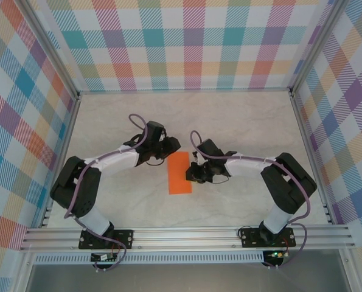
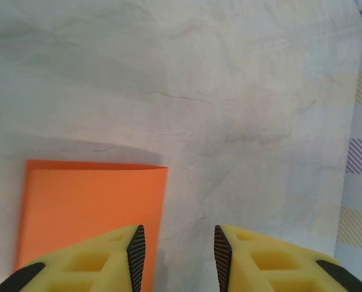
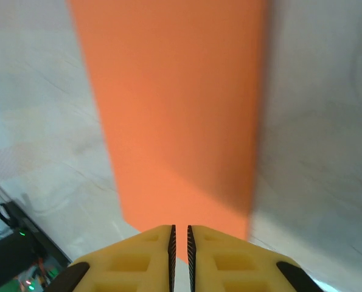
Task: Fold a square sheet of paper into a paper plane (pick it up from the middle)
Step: Fold the triangle a second time at the center of the table.
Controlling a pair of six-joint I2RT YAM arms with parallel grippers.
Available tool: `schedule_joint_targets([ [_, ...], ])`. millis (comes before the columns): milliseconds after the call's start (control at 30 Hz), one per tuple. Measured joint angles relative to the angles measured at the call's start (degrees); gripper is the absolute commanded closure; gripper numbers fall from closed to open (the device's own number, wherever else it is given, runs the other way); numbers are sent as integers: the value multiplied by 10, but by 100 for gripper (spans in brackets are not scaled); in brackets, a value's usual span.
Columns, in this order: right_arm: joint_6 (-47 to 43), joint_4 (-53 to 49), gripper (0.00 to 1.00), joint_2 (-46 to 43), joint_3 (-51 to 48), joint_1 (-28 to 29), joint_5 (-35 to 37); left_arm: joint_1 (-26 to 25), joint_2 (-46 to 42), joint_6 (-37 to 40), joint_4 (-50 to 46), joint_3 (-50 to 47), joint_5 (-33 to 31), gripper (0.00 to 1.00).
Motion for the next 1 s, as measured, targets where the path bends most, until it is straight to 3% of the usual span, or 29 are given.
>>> schedule_joint_targets([
  [133,-16,-8,84,21,89,-14,13,5,-51,1,-37,-48,-25,53],
  [367,-38,-11,82,139,188,-35,18,14,-118,0,-84,-113,-39,45],
  [533,-46,-21,81,188,204,-41,14,16,-138,-9,-82,-143,-27,40],
  [1000,-21,1,81,211,203,-70,-30,17,-139,-53,-2,-221,54,28],
])
